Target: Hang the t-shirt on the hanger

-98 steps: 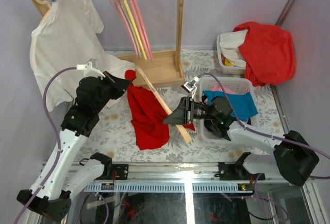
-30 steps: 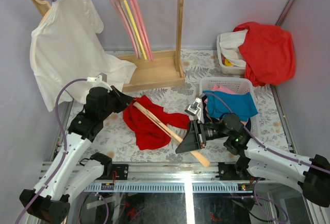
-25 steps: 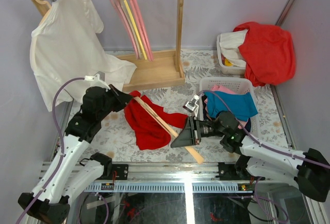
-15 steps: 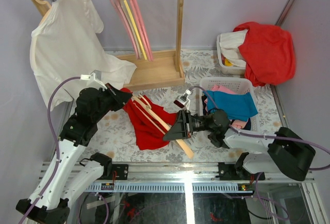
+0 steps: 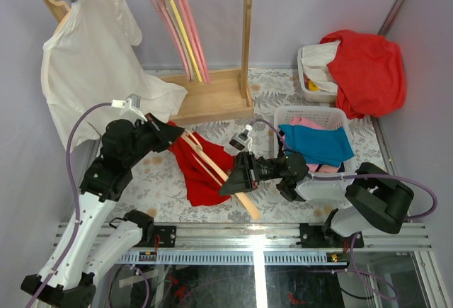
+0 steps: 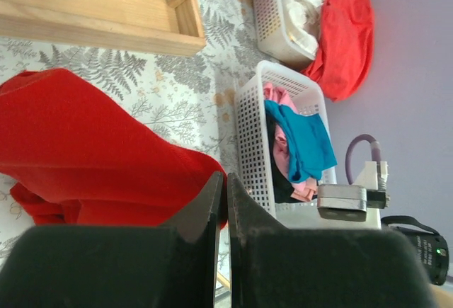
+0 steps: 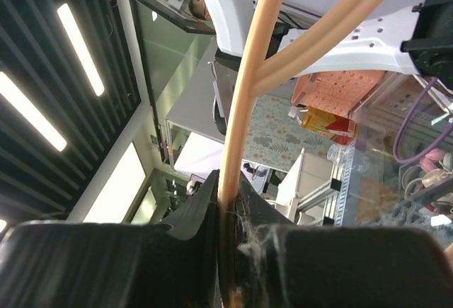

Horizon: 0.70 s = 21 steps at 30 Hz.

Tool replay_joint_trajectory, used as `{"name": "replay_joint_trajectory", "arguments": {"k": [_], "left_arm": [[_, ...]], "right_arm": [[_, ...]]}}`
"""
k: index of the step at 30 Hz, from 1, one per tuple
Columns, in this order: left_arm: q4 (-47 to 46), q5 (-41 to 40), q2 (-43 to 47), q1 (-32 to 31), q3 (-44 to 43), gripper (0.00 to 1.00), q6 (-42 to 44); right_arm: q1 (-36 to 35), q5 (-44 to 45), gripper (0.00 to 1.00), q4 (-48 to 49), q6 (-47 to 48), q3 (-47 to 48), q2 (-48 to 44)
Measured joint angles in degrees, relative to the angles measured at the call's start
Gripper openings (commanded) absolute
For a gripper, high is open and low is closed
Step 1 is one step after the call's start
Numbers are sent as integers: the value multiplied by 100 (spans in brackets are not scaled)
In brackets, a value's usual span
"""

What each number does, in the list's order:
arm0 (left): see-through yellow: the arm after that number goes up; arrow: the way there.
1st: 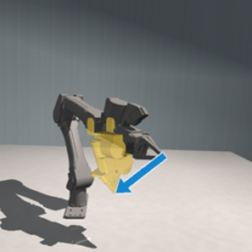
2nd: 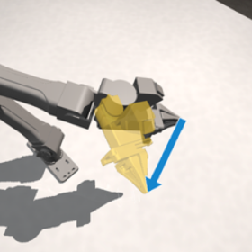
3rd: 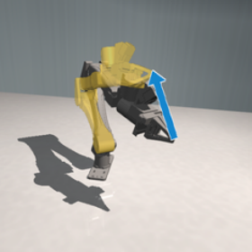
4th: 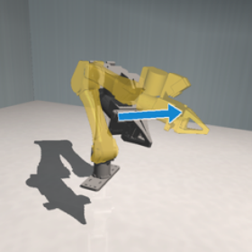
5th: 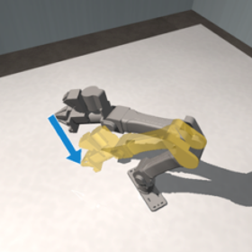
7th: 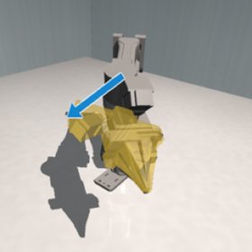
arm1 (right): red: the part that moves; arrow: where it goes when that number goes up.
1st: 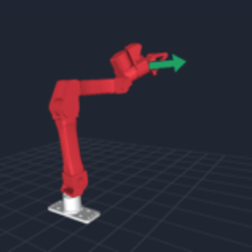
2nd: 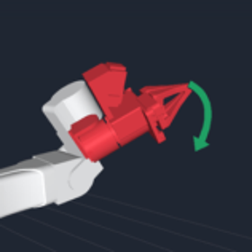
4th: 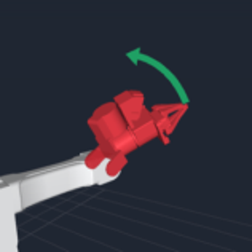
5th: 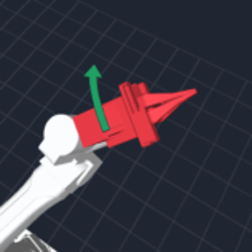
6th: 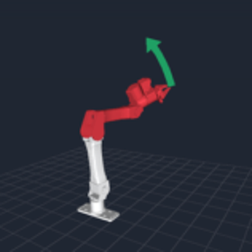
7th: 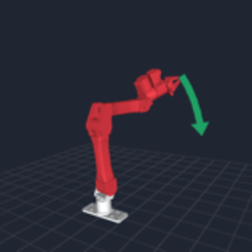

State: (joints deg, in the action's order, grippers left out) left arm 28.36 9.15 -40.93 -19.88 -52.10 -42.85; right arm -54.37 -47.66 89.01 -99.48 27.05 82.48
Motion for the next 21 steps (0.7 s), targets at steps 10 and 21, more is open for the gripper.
{"name": "replay_joint_trajectory", "arguments": {"k": [10,21], "left_arm": [[-7,420,-157,0,-800,1,31],[-103,1198,-765,4,-2509,3,-68]], "right_arm": [[-11,-66,0,179,9,428,17],[-33,2,0,286,354,1123,-199]]}}
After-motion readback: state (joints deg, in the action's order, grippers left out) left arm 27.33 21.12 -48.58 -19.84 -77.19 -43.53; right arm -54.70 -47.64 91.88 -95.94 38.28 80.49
